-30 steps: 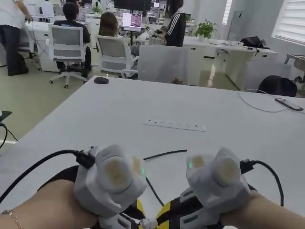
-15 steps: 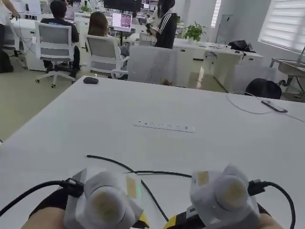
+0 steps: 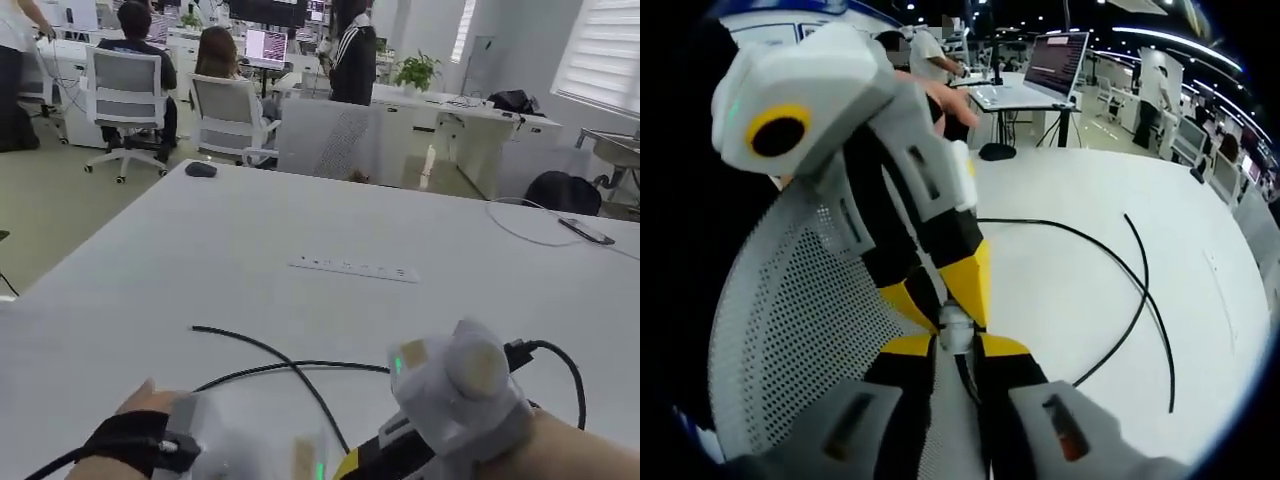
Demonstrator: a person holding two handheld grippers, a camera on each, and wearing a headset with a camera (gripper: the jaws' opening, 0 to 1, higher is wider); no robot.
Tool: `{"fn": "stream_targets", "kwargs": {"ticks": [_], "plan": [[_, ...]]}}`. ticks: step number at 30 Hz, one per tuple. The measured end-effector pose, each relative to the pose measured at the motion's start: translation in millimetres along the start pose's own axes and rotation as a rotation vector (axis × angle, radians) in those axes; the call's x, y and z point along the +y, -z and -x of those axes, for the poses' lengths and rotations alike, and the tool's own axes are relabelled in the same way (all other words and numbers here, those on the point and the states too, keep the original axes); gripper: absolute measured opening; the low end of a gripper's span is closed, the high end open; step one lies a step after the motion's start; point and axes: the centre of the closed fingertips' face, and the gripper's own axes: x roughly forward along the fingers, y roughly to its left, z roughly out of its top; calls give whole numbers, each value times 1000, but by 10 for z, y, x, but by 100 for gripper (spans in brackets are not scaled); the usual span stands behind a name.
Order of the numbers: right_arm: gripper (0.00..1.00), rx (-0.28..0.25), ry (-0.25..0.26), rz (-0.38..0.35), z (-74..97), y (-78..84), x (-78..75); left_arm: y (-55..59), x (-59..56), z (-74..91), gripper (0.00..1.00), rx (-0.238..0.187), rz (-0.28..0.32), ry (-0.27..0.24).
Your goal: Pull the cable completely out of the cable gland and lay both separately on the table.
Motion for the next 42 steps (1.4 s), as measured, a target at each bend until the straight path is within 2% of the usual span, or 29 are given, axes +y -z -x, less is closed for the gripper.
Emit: {"fn": "stream_targets", "kwargs": {"ticks": [3, 7, 9, 10, 11, 13, 14, 16, 18, 19, 20, 21, 22, 23, 24, 25, 26, 27, 28, 30, 32, 33, 35, 36, 38, 39, 41, 42], "plan": [[14, 7, -7, 1, -10, 2, 0, 9, 0, 4, 16, 2, -22, 3], [13, 29, 10, 0, -35, 1, 25, 28, -4, 4, 16, 1, -12, 21], [12, 48, 71, 38, -41, -3, -33, 50, 21, -8, 15, 9, -12, 26], [12, 58, 108, 62, -47, -9, -52, 80, 43, -13, 15, 27, 17, 34], [12, 72, 126, 84, -51, -5, -58, 82, 46, -18, 15, 25, 35, 46], [12, 105, 176, 141, -51, 12, -77, 99, 50, -44, 15, 11, 116, 78], [11, 115, 207, 159, -50, 11, -85, 107, 61, -49, 15, 10, 121, 86], [11, 131, 249, 198, -45, 15, -108, 115, 71, -56, 15, 9, 174, 115], [11, 157, 301, 284, -31, 16, -121, 97, 76, -65, 15, -16, 303, 161], [11, 164, 313, 301, -28, 13, -115, 101, 76, -69, 15, -32, 361, 197], [11, 167, 339, 336, -24, 6, -119, 102, 78, -68, 15, -36, 380, 208], [11, 166, 356, 362, -21, -1, -125, 103, 98, -65, 15, -53, 453, 247], [11, 155, 365, 353, -16, 4, -114, 106, 100, -62, 15, -55, 504, 269], [11, 150, 375, 374, -8, -7, -119, 101, 101, -58, 15, -63, 551, 293], [11, 145, 380, 386, -1, -9, -116, 96, 95, -48, 15, -68, 619, 337], [11, 141, 396, 409, 8, -21, -116, 92, 101, -48, 15, -73, 641, 347], [11, 140, 398, 426, 6, -23, -102, 89, 85, -36, 15, -70, 729, 402], [11, 149, 414, 469, 14, -36, -111, 92, 85, -34, 15, -64, 804, 428], [11, 166, 426, 508, 14, -33, -108, 96, 79, -37, 15, -53, 910, 471], [11, 198, 456, 571, 17, -26, -117, 96, 89, -57, 15, -59, 1050, 513], [12, 189, 457, 542, 16, -6, -114, 91, 103, -77, 15, -87, 1077, 502], [12, 179, 455, 520, 21, 8, -117, 85, 75, -74, 15, -90, 1104, 498], [13, 157, 451, 451, 41, 36, -129, 62, 105, -94, 16, -134, 1006, 418], [14, 135, 480, 405, 76, 34, -170, 57, 130, -91, 16, -139, 990, 380], [19, 105, 494, 355, 120, 21, -199, 99, 188, -75, 16, -120, 859, 260], [23, 104, 500, 339, 142, 29, -222, 112, 241, -54, 16, -104, 770, 174], [26, 105, 514, 337, 181, 34, -264, 131, 284, -19, 16, -67, 671, 86], [25, 105, 525, 341, 187, 32, -268, 111, 301, 6, 16, -62, 600, 52]]}}
